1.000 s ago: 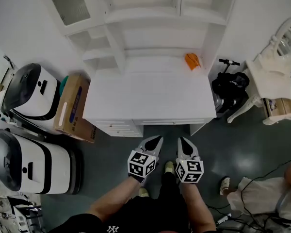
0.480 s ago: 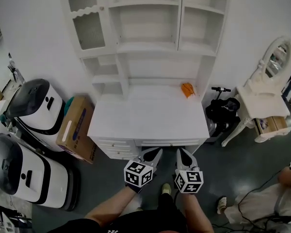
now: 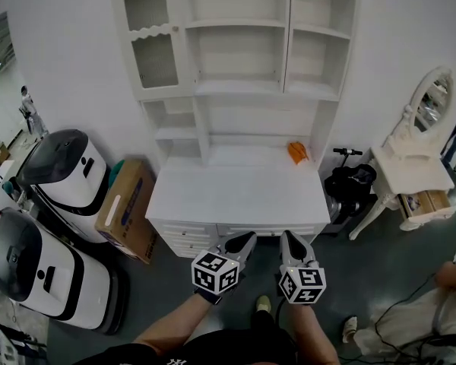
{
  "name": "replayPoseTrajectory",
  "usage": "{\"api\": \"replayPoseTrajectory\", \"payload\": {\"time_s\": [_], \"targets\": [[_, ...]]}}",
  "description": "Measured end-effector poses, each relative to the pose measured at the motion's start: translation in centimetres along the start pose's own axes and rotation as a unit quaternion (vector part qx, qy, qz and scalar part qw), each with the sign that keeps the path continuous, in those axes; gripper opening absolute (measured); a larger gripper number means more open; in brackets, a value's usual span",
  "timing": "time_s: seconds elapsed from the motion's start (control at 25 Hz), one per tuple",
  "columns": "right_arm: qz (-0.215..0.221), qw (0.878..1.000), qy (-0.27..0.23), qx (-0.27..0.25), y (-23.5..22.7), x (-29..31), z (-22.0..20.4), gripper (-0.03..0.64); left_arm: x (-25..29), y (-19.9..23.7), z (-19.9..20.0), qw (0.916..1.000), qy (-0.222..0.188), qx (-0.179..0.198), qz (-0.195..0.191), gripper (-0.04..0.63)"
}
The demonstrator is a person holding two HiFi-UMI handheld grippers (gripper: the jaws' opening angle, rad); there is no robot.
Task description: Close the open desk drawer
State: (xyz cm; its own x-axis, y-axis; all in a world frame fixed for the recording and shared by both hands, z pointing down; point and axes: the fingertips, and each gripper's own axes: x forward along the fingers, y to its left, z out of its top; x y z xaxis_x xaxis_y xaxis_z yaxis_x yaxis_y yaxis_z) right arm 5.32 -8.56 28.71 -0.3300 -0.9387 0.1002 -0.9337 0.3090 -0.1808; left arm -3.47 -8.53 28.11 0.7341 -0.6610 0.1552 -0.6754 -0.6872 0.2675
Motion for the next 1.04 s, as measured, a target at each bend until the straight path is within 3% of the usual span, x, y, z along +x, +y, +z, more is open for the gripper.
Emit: {"api": "replayPoseTrajectory", "payload": {"time_s": [0.48,1.04], "targets": [[0.015,1.000,-0.016,-0.013,1.7,-0.9,1.6,0.023,-1.5,-0.4,1.8,0.9997,-0.020,0.006,0.008,0.000],[0.014,1.000,-0.010,-0.012,1.4,-1.1,0.9,0.023,-1.2,-0.3,1.3,0.9996,-0.026,0.000,0.011,0.000]]}}
